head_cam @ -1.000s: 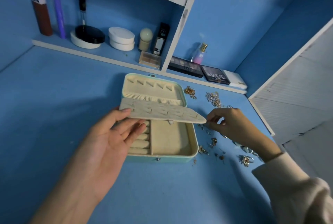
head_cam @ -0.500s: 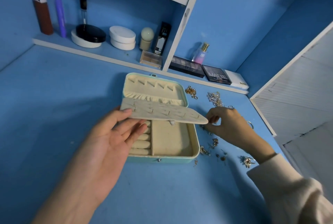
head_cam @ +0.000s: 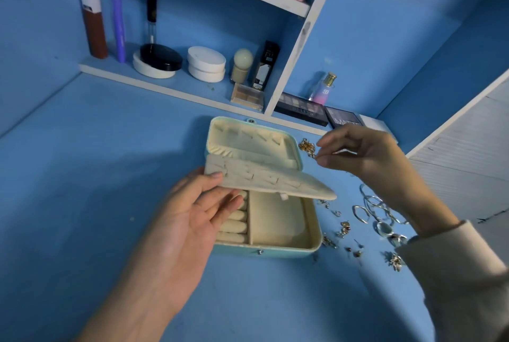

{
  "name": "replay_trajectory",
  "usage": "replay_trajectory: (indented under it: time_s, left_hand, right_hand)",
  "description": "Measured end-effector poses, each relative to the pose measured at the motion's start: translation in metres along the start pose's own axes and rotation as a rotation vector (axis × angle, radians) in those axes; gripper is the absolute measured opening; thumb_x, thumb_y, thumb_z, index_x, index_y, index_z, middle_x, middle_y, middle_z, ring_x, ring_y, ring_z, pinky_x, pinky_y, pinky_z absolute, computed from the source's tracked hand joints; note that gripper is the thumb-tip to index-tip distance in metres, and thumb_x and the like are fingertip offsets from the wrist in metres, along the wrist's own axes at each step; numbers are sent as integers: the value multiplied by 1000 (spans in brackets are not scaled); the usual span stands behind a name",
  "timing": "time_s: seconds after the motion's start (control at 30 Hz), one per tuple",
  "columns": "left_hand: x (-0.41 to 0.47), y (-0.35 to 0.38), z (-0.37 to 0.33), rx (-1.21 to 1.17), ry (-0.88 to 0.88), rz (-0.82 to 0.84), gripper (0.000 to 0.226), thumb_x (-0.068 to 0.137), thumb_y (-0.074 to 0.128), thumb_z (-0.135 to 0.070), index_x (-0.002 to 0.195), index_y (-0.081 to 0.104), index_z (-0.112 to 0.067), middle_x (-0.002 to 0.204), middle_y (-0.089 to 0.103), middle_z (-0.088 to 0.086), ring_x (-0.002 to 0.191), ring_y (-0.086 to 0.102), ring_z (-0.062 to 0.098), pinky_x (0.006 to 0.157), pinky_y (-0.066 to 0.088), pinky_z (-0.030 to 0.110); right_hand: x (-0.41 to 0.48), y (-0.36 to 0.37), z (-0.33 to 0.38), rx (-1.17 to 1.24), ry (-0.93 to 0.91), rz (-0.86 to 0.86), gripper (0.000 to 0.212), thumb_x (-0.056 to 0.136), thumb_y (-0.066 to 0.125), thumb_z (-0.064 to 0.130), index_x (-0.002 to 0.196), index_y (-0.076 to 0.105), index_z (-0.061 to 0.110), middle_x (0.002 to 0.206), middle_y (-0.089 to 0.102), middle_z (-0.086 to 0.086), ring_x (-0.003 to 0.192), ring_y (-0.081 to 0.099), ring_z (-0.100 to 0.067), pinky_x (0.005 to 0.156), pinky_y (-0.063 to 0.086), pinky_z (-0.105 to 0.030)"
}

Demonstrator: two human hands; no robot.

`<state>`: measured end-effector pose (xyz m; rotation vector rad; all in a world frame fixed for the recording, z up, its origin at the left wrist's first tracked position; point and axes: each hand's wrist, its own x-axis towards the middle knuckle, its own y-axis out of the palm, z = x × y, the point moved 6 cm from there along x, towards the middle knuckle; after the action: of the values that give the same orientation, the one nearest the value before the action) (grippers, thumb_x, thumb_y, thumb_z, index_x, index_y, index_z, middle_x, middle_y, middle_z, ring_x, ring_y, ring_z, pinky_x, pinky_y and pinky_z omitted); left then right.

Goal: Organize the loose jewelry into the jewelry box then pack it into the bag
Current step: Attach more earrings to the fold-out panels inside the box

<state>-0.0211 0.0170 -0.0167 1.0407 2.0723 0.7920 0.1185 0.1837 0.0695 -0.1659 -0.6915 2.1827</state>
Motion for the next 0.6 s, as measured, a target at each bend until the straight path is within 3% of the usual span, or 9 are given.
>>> replay_trajectory:
  time_s: [0.17, 0.27, 0.37, 0.5, 0.6]
  left_hand:
    - [0, 0, 1, -11, 1, -2, 20, 67, 56, -12, 86, 52, -15, 100, 71, 10, 100, 66, 20, 95, 47, 38]
    - [1, 0, 1, -22, -5, -4, 16, 69, 56, -10, 84, 53, -15, 93, 71, 6, 96, 67, 18, 94, 48, 37]
    - [1, -1, 2, -38, -15, 1, 21, 69, 58, -11, 89, 53, -15, 100, 70, 9, 98, 66, 18, 93, 48, 35]
    - [3, -2, 2, -62, -8, -7, 35, 66, 60, -12, 100, 51, -14, 107, 70, 12, 101, 66, 20, 91, 50, 34]
    - [2, -3, 1, -75, 2, -5, 45, 62, 62, -13, 106, 52, -14, 111, 69, 14, 105, 65, 23, 90, 50, 35]
  right_hand:
    - [10, 43, 38, 74, -68, 232, 30, 71, 70, -12, 90, 64, 10, 71, 71, -6, 67, 63, -15, 72, 52, -25]
    - [16, 63, 49, 12, -84, 342, 34, 70, 70, -13, 91, 64, 13, 74, 72, -10, 67, 63, -12, 68, 50, -19]
    - [21, 77, 53, -56, -76, 423, 34, 70, 70, -14, 93, 64, 11, 73, 71, -9, 65, 63, -10, 66, 47, -14]
    - [25, 84, 53, -82, -58, 463, 33, 70, 70, -15, 95, 65, 6, 73, 71, -12, 67, 62, -18, 72, 53, -22]
    - [26, 85, 52, -100, -44, 479, 32, 70, 71, -14, 96, 65, 5, 76, 71, -15, 68, 62, -18, 70, 52, -20]
